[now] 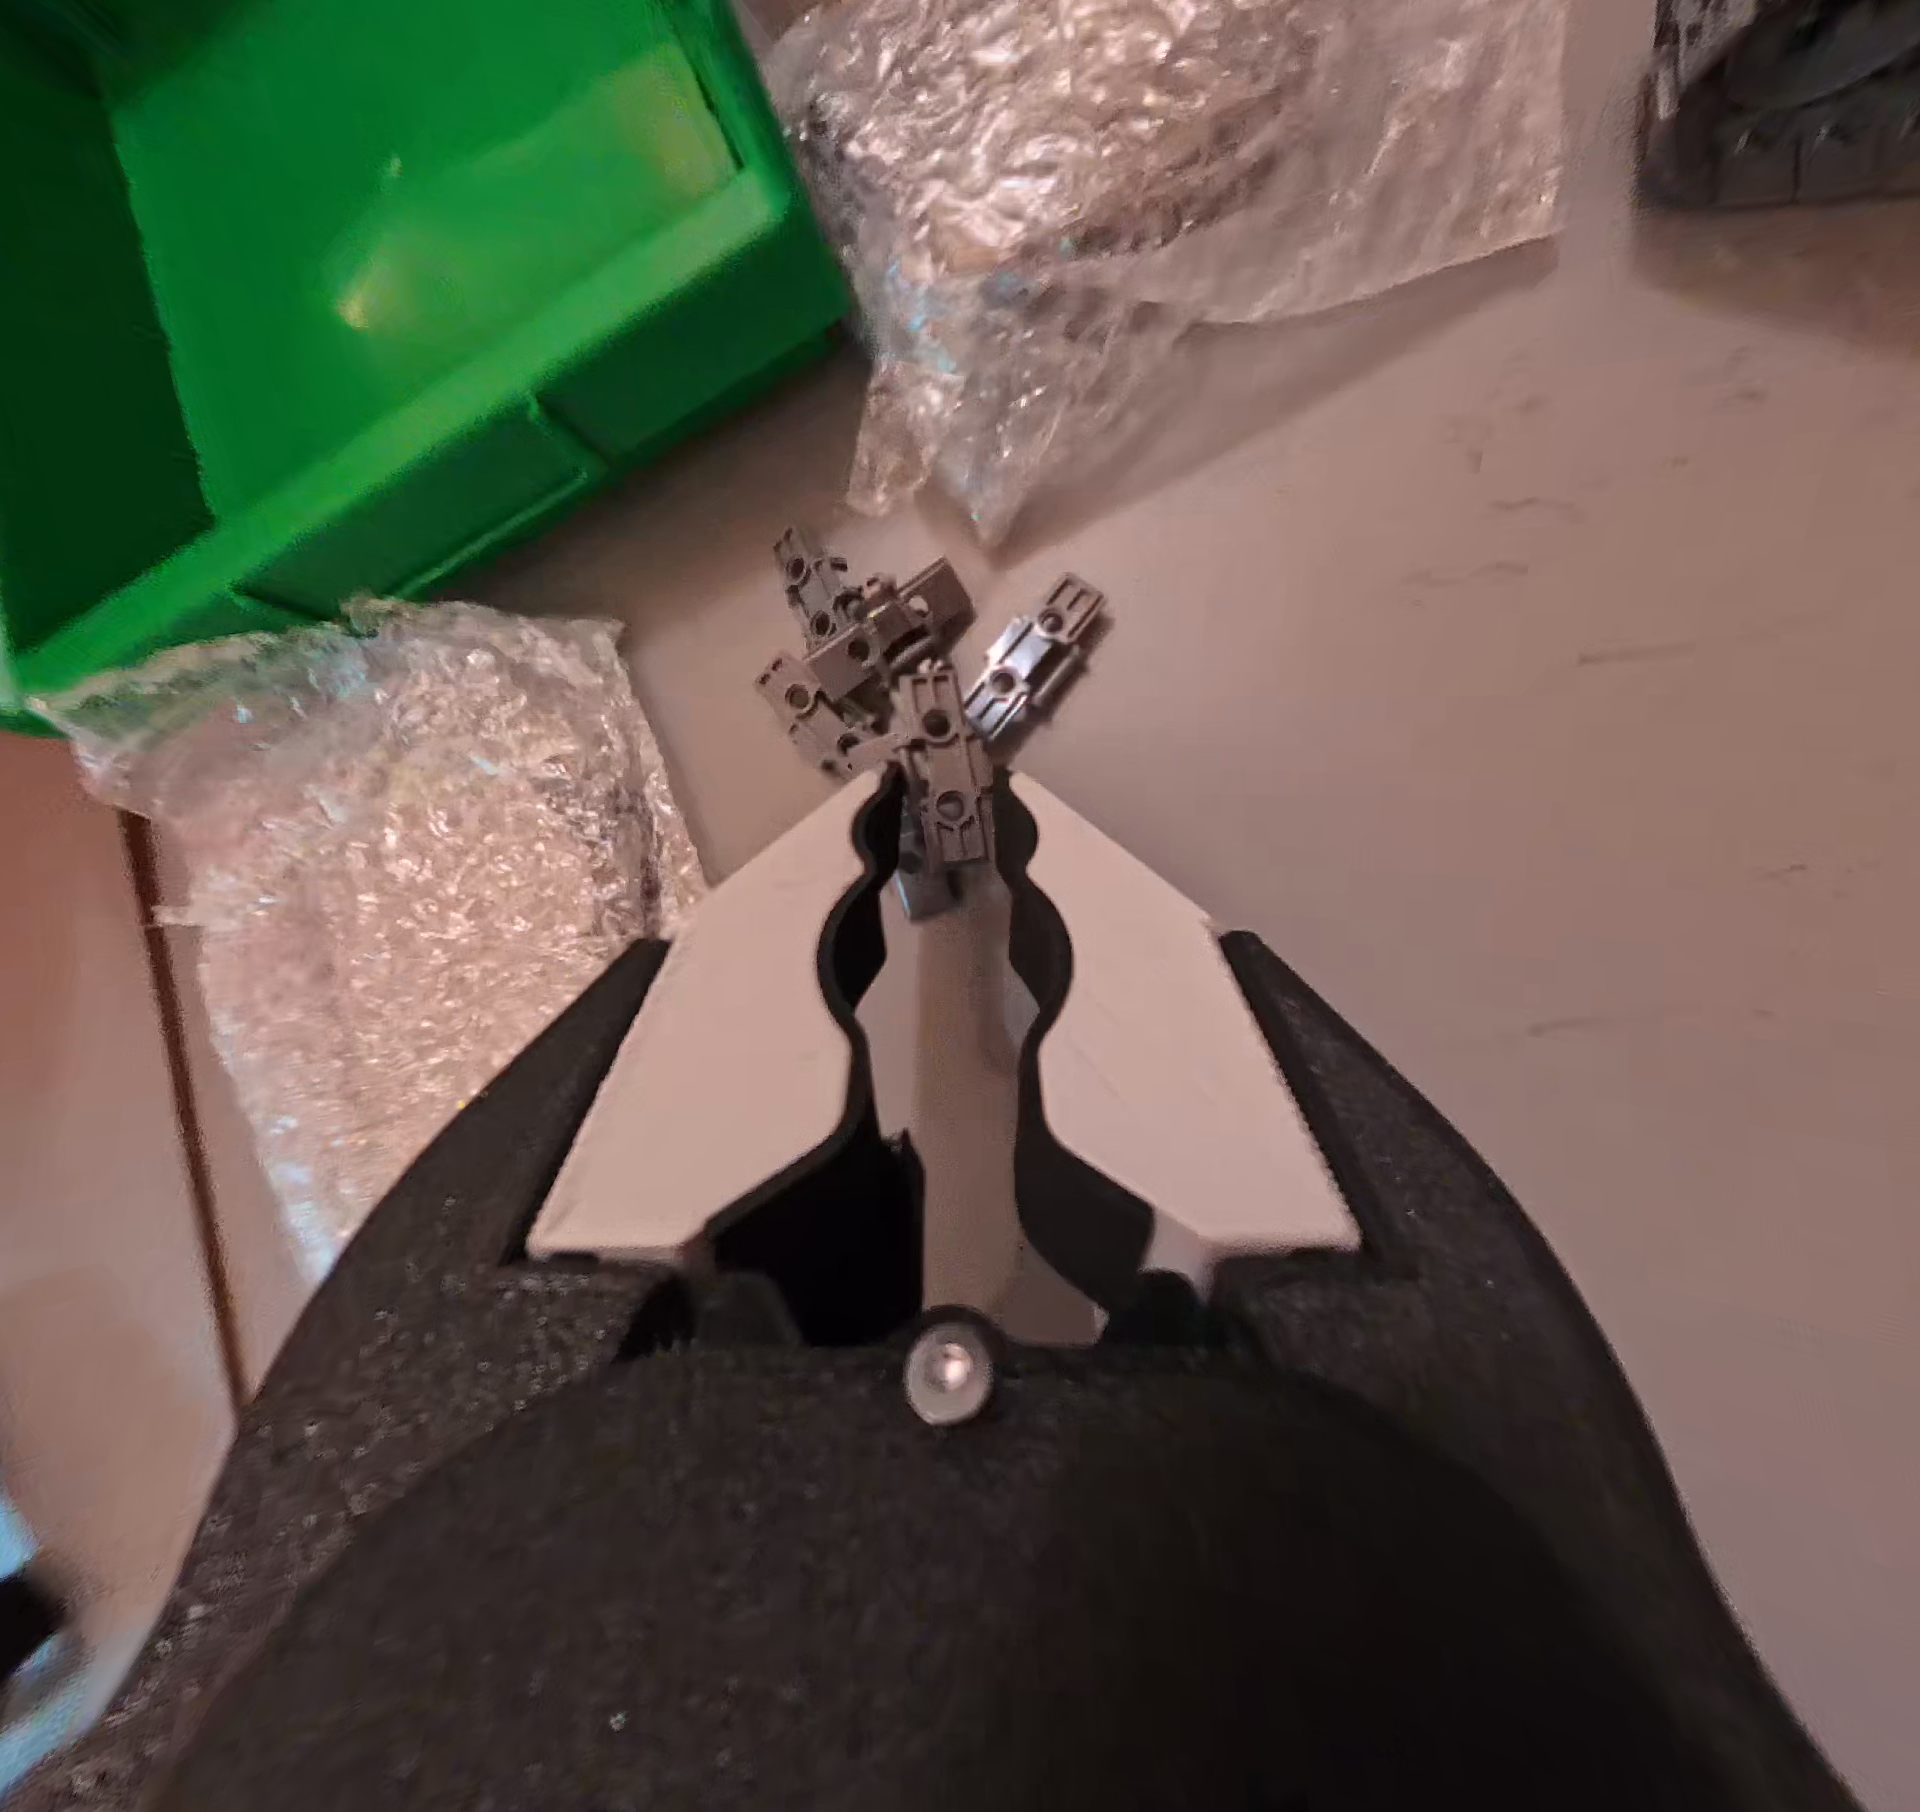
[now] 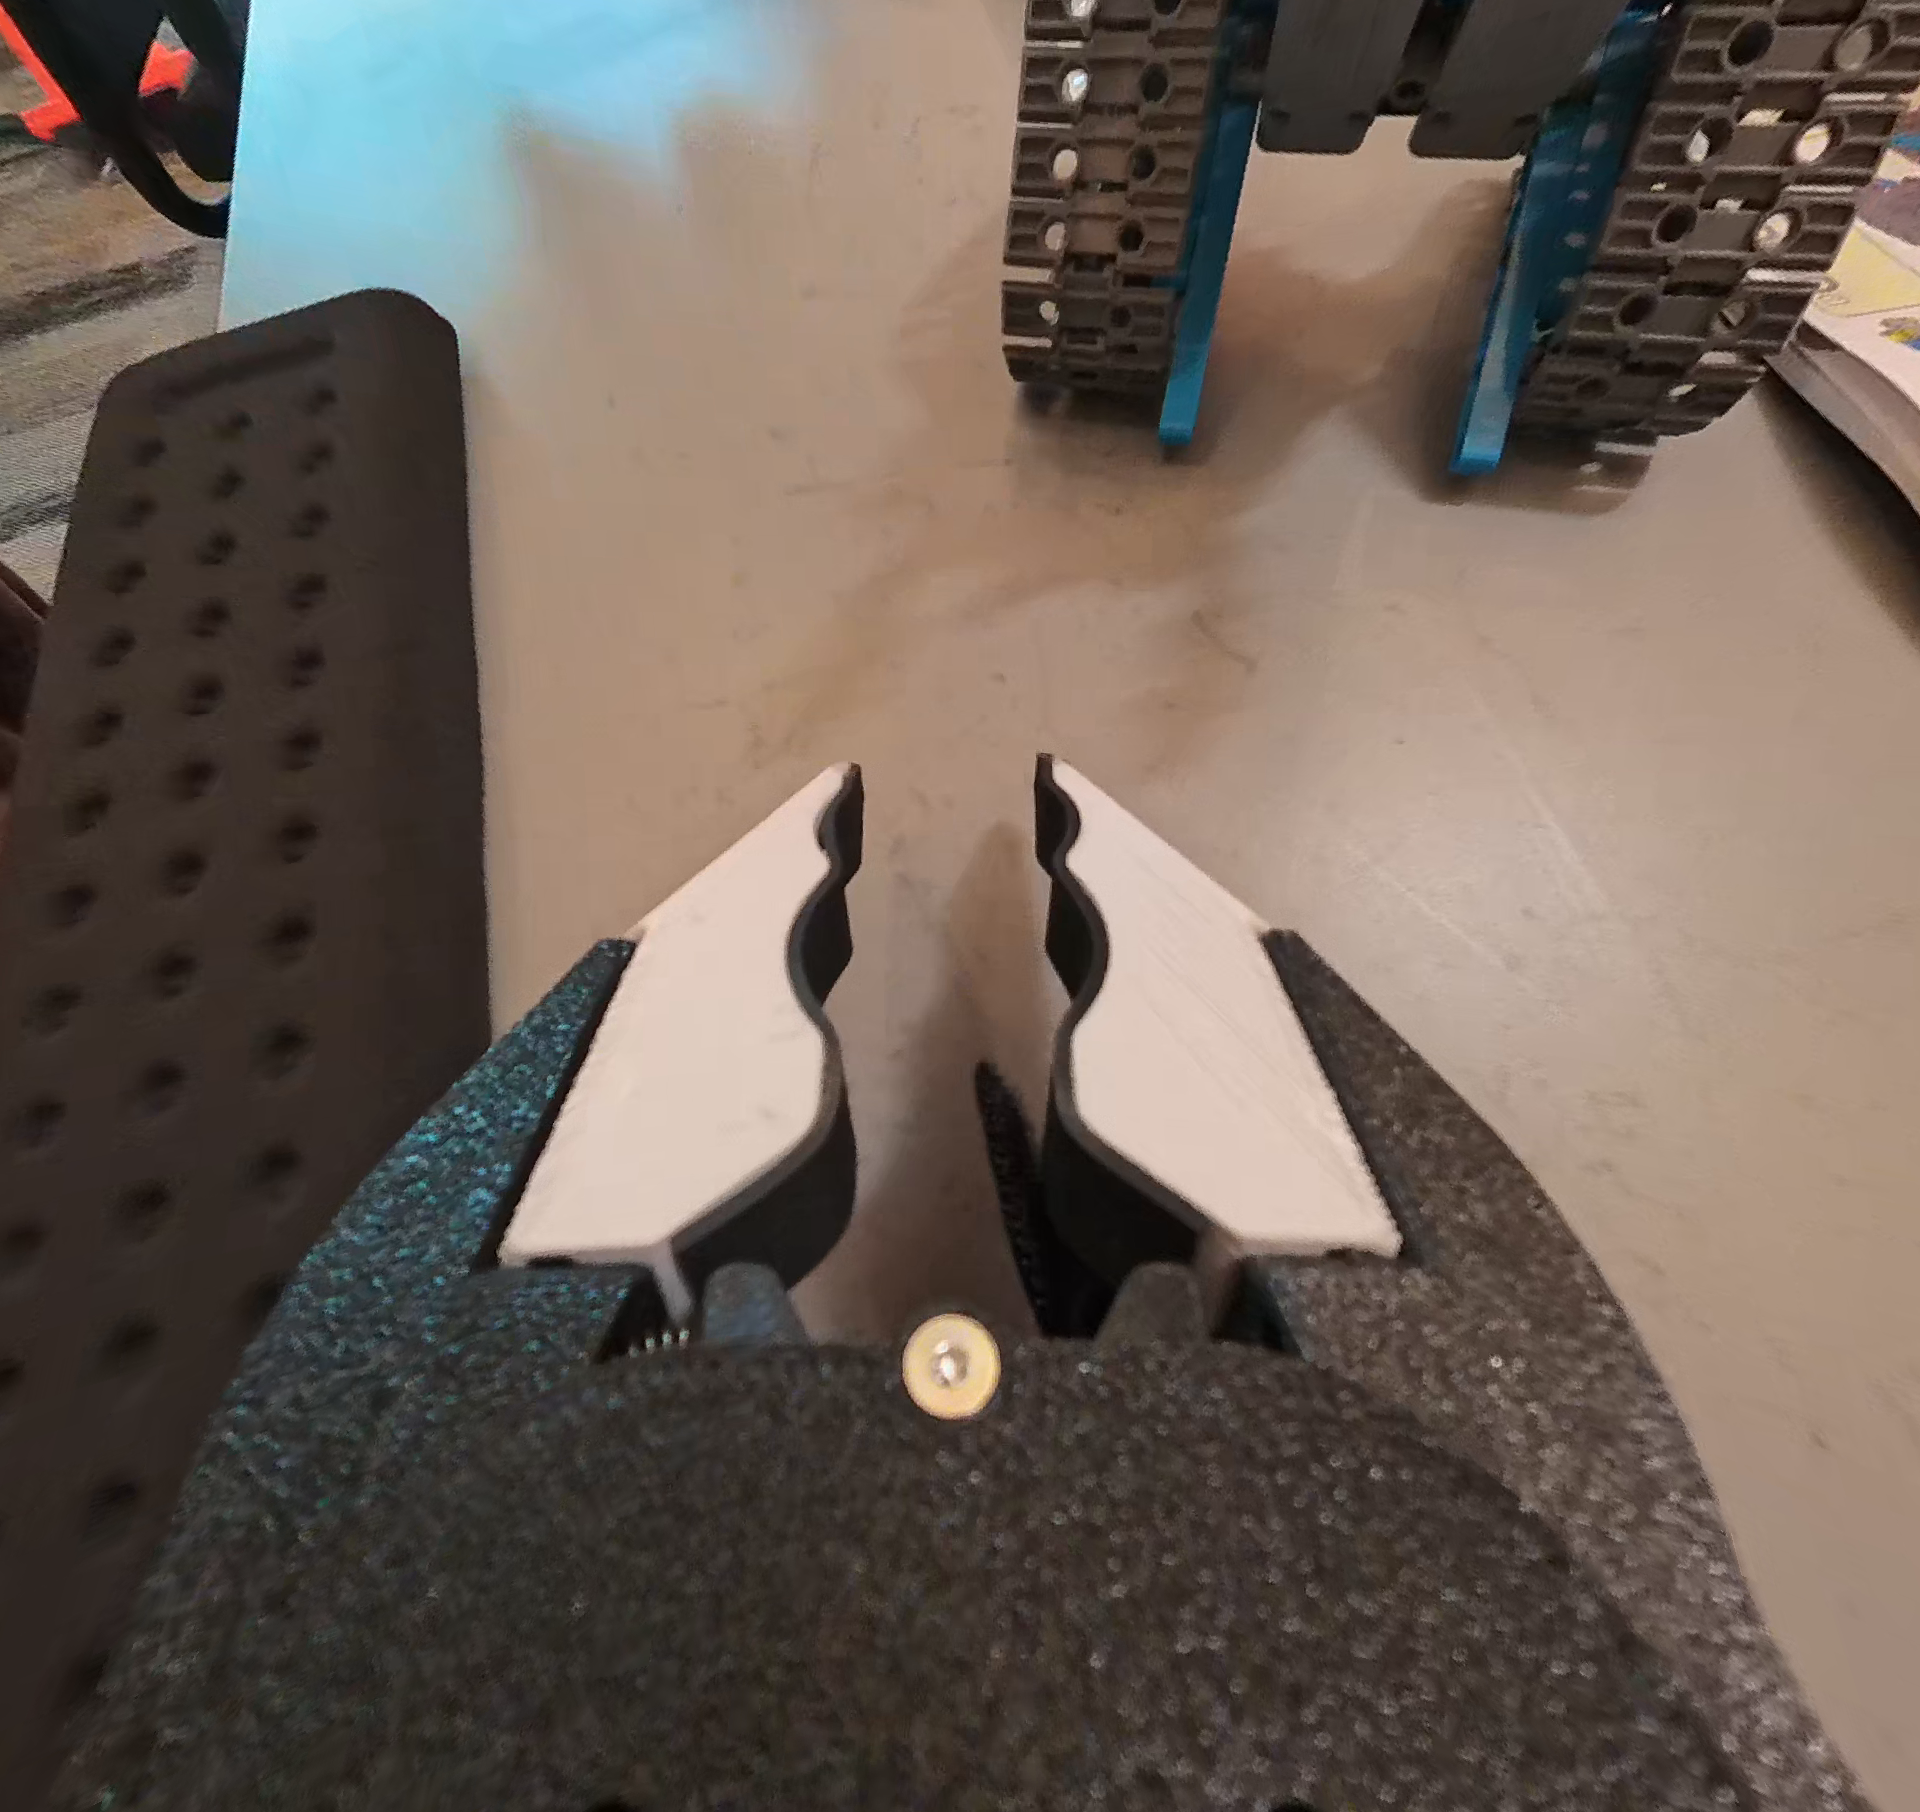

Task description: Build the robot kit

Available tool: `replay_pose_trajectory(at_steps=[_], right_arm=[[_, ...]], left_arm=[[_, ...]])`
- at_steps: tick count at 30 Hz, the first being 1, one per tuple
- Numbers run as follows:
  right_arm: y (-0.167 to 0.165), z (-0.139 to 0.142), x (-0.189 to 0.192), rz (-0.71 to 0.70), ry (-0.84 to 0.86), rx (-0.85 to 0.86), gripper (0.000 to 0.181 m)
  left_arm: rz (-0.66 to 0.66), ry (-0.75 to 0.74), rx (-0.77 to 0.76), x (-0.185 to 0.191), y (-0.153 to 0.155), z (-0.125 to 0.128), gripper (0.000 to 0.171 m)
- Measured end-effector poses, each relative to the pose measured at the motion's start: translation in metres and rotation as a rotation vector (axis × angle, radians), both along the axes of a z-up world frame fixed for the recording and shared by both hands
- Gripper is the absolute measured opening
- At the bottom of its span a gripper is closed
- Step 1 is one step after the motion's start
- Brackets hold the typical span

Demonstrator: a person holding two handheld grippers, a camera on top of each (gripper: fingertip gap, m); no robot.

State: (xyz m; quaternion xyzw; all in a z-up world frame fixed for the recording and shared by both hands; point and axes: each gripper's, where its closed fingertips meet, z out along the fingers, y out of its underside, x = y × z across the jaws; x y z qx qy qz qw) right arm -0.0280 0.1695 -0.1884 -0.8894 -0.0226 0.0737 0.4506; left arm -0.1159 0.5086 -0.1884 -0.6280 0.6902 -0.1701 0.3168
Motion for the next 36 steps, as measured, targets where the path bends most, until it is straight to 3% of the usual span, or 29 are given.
replay_pose_trajectory(at_steps=[2,7,11,14,17,19,23,29,36], right_arm=[[-0.001,0.001,0.001,-0.008,-0.003,0.005,0.033],[0.000,0.006,0.006,-0.028,0.006,0.034,0.033],[0.000,0.015,0.015,-0.073,0.013,0.074,0.033],[0.007,0.029,0.034,-0.160,0.012,0.141,0.036],[0.020,0.037,0.053,-0.205,-0.048,0.162,0.047],[0.027,0.039,0.062,-0.226,-0.078,0.149,0.048],[0.022,0.040,0.074,-0.304,-0.093,0.175,0.047],[-0.008,0.039,0.081,-0.380,-0.116,0.188,0.043],[-0.004,0.049,0.081,-0.382,-0.134,0.217,0.043]], left_arm=[[-0.002,-0.012,-0.065,-0.001,0.001,-0.006,0.017],[0.002,-0.011,-0.063,-0.001,0.003,-0.012,0.024],[0.007,-0.074,-0.089,0.006,-0.008,0.012,0.043],[-0.080,-0.222,-0.157,0.032,-0.049,0.057,0.056],[-0.260,-0.337,-0.284,0.072,-0.123,0.087,0.072],[-0.333,-0.354,-0.258,0.099,-0.161,0.087,0.083],[-0.368,-0.390,-0.173,0.145,-0.200,0.085,0.080],[-0.401,-0.407,0.057,0.171,-0.210,0.085,0.082],[-0.351,-0.398,0.178,0.173,-0.209,0.083,0.076]])
